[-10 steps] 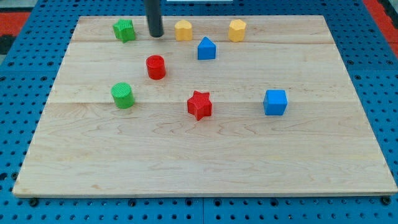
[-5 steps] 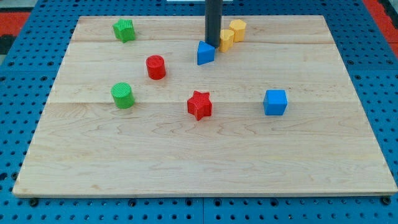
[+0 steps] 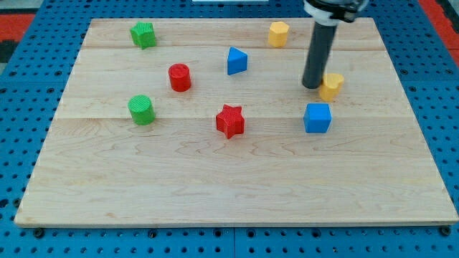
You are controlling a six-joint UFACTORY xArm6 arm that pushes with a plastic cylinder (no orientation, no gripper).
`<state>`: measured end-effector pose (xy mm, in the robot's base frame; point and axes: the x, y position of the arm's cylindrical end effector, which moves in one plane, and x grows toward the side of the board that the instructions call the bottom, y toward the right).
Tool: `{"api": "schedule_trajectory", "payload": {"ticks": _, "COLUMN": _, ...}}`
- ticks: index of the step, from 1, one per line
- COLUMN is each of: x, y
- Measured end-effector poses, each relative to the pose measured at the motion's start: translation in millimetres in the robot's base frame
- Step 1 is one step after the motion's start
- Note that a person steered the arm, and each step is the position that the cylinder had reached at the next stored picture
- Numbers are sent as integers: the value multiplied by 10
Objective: Move the heart diagonal to the cube
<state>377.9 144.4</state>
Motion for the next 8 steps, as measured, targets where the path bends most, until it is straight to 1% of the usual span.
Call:
{"api": "schedule_trajectory", "payload": {"ticks": 1, "x": -306, "y": 53}}
{"api": "schedule_trajectory", "payload": {"ticks": 2, "x": 222, "y": 376}}
{"api": "schedule_trajectory", "payload": {"ticks": 3, "x": 728, "y": 377}}
{"api": "schedule_trajectory", "payload": {"ticks": 4, "x": 214, "y": 416}}
{"api": "schedule_trajectory", "payload": {"ticks": 5, "x": 557, "y": 858}}
{"api": "schedule_trajectory", "payload": {"ticks": 6, "x": 1044, "y": 827}}
{"api": "schedule_trajectory", "payload": {"ticks": 7, "x": 1213, "y": 520}}
{"api": "schedule_trajectory", "payload": {"ticks": 8, "x": 663, "y": 905}}
